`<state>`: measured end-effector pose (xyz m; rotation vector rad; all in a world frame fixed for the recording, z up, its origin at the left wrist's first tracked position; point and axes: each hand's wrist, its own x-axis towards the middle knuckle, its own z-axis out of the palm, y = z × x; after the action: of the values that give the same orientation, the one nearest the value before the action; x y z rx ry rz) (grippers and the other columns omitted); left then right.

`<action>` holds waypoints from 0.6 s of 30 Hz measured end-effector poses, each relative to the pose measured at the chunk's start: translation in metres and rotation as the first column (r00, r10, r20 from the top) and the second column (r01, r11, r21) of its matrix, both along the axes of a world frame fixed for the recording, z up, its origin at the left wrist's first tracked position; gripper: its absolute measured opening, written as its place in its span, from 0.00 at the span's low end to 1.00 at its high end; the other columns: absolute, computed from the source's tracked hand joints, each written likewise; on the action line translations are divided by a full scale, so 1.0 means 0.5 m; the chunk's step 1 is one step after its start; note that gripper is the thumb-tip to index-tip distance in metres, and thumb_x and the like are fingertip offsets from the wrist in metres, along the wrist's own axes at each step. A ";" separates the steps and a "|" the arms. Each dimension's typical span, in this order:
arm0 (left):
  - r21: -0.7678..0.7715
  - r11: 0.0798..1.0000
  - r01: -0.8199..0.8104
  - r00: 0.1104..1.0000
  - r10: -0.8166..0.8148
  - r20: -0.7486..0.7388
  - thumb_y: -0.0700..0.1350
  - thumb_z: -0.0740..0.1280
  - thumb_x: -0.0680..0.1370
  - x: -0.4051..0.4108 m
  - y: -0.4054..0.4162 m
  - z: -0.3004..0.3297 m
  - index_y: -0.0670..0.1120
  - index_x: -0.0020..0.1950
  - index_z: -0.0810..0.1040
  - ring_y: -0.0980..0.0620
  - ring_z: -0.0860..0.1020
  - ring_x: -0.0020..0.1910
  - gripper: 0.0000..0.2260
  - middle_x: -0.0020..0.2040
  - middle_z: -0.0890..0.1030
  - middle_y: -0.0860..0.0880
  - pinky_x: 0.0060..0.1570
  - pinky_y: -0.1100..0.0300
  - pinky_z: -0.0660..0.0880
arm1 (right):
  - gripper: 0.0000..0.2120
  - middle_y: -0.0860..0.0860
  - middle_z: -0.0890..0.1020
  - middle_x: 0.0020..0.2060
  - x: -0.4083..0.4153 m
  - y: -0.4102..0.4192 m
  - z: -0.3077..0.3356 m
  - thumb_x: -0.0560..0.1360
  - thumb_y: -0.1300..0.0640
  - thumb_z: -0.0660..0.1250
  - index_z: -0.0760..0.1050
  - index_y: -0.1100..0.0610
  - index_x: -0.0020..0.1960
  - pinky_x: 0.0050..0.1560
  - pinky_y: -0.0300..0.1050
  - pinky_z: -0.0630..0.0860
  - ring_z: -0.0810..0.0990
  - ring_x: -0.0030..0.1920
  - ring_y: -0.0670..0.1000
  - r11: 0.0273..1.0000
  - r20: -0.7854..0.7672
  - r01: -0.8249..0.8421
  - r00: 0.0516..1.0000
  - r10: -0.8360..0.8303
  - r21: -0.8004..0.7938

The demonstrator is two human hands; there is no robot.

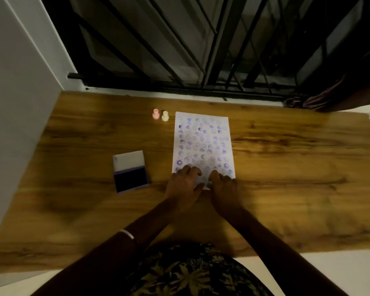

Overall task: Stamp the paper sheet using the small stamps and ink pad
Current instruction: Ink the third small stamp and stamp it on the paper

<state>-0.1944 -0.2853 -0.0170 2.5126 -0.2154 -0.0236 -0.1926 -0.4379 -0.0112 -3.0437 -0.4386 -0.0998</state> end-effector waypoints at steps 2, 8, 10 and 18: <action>0.039 0.999 0.023 1.000 -0.023 0.002 0.54 0.64 0.77 0.006 -0.023 -0.004 0.50 0.62 0.71 0.47 0.76 0.57 0.16 0.60 0.76 0.47 0.56 0.52 0.73 | 0.10 0.52 0.82 0.35 -0.003 -0.020 -0.001 0.71 0.57 0.70 0.70 0.57 0.47 0.34 0.48 0.73 0.80 0.33 0.56 1.000 0.023 0.003 1.000 -0.003 0.003; 0.122 0.991 0.062 0.998 -0.058 -0.040 0.56 0.64 0.76 0.011 -0.047 -0.019 0.50 0.67 0.69 0.45 0.74 0.61 0.22 0.63 0.75 0.45 0.59 0.48 0.72 | 0.14 0.52 0.81 0.37 0.008 -0.051 -0.010 0.70 0.54 0.71 0.69 0.56 0.49 0.35 0.48 0.72 0.80 0.35 0.56 1.000 0.022 -0.018 1.000 0.018 -0.020; 0.155 0.985 0.069 0.997 -0.062 -0.054 0.56 0.63 0.77 0.012 -0.047 -0.029 0.50 0.69 0.68 0.44 0.73 0.62 0.22 0.64 0.74 0.44 0.60 0.47 0.71 | 0.16 0.52 0.81 0.37 0.013 -0.054 -0.019 0.70 0.53 0.72 0.68 0.56 0.50 0.36 0.49 0.73 0.80 0.35 0.57 0.999 0.014 -0.036 0.999 0.036 -0.030; 0.178 0.981 0.082 0.992 -0.064 -0.104 0.62 0.55 0.75 0.017 -0.048 -0.032 0.49 0.68 0.69 0.42 0.72 0.63 0.27 0.64 0.73 0.43 0.61 0.47 0.71 | 0.20 0.53 0.82 0.39 0.025 -0.060 -0.036 0.68 0.48 0.72 0.70 0.56 0.53 0.37 0.50 0.74 0.79 0.35 0.57 0.996 0.018 -0.082 0.996 0.083 -0.044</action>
<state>-0.1857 -0.3093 -0.0329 2.6756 -0.2765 -0.2045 -0.1802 -0.4678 -0.0291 -3.0640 -0.5739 -0.1185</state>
